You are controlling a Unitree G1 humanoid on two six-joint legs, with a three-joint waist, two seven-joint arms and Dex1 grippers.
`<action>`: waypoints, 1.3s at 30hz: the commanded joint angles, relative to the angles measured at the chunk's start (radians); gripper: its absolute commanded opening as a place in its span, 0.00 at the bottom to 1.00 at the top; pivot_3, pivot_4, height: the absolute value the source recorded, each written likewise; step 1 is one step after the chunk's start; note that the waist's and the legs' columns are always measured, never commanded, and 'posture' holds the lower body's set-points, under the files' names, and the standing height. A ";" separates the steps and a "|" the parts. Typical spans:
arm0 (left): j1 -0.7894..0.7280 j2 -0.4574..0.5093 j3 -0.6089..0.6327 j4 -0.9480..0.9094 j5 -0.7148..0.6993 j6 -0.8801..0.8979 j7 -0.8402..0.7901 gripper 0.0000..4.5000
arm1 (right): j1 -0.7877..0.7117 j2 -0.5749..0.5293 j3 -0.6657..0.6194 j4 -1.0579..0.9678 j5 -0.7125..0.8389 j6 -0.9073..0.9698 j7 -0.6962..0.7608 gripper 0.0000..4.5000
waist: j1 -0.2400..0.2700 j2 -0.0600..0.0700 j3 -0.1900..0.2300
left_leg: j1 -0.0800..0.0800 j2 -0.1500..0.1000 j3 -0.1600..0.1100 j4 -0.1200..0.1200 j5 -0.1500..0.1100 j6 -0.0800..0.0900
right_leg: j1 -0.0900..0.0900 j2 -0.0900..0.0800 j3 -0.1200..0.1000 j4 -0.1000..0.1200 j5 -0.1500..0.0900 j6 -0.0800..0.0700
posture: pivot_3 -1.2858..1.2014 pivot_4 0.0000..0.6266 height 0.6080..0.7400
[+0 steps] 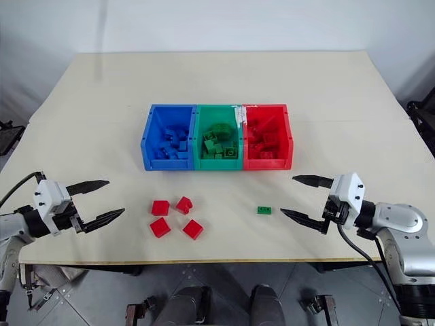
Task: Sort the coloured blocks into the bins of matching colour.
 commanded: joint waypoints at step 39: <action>0.025 -0.045 -0.131 -0.197 -0.044 -0.003 -0.119 1.00 | -0.206 -0.019 0.330 0.107 -0.272 0.109 0.059 0.41 | 0.002 0.000 0.000 | -0.001 0.001 -0.001 0.005 -0.001 0.000 | 0.000 0.000 -0.002 -0.001 0.001 -0.001 | 0.52 0.24 1.00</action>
